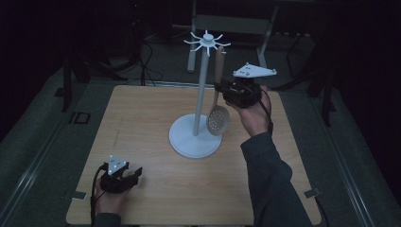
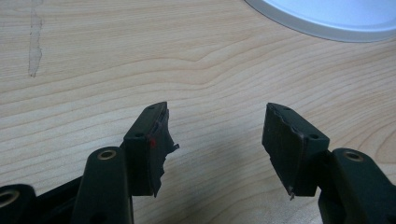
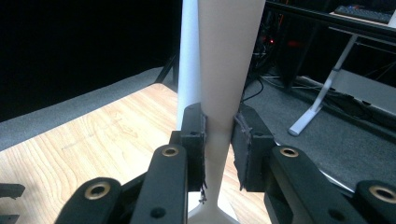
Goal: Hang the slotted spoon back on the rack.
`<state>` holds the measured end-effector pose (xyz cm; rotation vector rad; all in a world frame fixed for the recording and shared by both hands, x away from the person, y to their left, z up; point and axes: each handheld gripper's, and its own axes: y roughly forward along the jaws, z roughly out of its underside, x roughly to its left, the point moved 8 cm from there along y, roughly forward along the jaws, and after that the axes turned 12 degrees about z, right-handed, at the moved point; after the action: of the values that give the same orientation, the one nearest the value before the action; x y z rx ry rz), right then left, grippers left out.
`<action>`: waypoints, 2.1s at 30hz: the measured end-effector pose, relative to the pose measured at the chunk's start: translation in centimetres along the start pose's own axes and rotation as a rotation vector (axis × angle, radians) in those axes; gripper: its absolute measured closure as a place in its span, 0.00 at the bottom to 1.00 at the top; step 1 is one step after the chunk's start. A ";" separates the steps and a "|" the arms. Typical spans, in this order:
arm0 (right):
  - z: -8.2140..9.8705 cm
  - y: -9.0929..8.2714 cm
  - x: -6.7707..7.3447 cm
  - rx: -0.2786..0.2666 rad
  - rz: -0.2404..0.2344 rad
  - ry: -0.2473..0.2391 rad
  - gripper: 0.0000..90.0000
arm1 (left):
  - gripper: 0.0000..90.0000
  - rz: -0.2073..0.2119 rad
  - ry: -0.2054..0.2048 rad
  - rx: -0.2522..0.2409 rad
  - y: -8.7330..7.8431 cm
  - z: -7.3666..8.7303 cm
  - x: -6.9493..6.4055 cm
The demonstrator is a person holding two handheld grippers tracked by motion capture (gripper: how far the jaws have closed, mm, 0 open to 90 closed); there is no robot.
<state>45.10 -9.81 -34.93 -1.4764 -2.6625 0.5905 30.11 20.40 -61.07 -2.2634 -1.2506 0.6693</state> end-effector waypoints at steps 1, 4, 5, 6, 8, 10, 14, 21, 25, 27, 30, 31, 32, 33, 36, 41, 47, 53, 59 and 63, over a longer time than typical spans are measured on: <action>0.0 0.0 0.0 0.000 0.000 0.001 0.84 | 0.46 0.000 0.001 0.000 0.0 0.0 0.0; 0.0 0.1 0.0 0.001 -0.002 0.004 0.84 | 0.46 -0.001 0.001 0.000 0.0 0.0 0.0; 0.1 0.2 0.1 0.002 -0.003 0.008 0.84 | 0.46 0.000 0.000 -0.001 0.0 0.0 0.0; 0.1 0.2 0.1 0.002 -0.004 0.010 0.84 | 0.46 -0.001 0.000 -0.001 0.0 0.0 0.0; 0.1 0.3 0.1 0.002 -0.006 0.012 0.84 | 0.46 -0.001 0.000 0.000 0.0 0.0 0.0; 0.1 0.3 0.2 0.003 -0.008 0.012 0.84 | 0.46 -0.001 0.000 0.000 0.1 0.0 0.0; 0.2 0.5 0.2 0.004 -0.008 0.014 0.84 | 0.46 -0.001 0.000 -0.001 0.1 0.0 0.0; 0.3 0.6 0.3 0.002 -0.010 0.014 0.84 | 0.46 -0.001 -0.002 -0.003 0.1 0.0 0.0; 0.4 0.7 0.3 0.001 -0.011 0.018 0.84 | 0.46 -0.001 -0.001 -0.002 0.0 0.0 0.0; 0.4 0.7 0.3 -0.001 -0.012 0.020 0.84 | 0.46 0.000 -0.001 -0.002 0.0 0.0 0.0; 0.4 0.7 0.4 -0.005 -0.013 0.024 0.83 | 0.46 0.000 0.000 -0.001 0.0 0.0 0.0; 0.5 0.7 0.4 -0.005 -0.015 0.024 0.83 | 0.46 -0.001 -0.002 -0.002 0.0 0.0 0.0; 0.5 0.7 0.4 -0.006 -0.017 0.024 0.83 | 0.46 -0.001 -0.002 -0.002 0.0 0.0 0.0; 0.5 0.7 0.4 -0.008 -0.019 0.022 0.83 | 0.46 -0.002 -0.003 -0.002 0.0 0.0 0.0; 0.5 0.7 0.5 -0.009 -0.018 0.018 0.83 | 0.46 -0.001 -0.003 -0.001 0.0 0.0 0.0; 0.6 0.6 0.4 -0.012 -0.015 0.017 0.81 | 0.46 -0.001 -0.002 0.000 0.0 0.0 0.0; 0.7 0.5 0.3 -0.014 -0.011 0.019 0.72 | 0.46 0.000 -0.002 0.000 0.0 0.0 0.0; 0.8 0.4 0.4 -0.008 -0.010 0.013 0.61 | 0.46 0.000 -0.001 0.001 0.0 0.0 0.0; 1.0 0.3 0.4 0.001 0.001 0.008 0.52 | 0.46 0.000 -0.001 0.001 0.0 0.0 0.0; 1.1 0.2 0.3 0.007 -0.001 0.012 0.47 | 0.46 0.000 -0.001 0.000 0.0 0.0 0.0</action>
<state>44.88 -9.76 -36.03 -1.4721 -2.6490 0.5884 30.12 20.36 -61.10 -2.2629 -1.2509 0.6707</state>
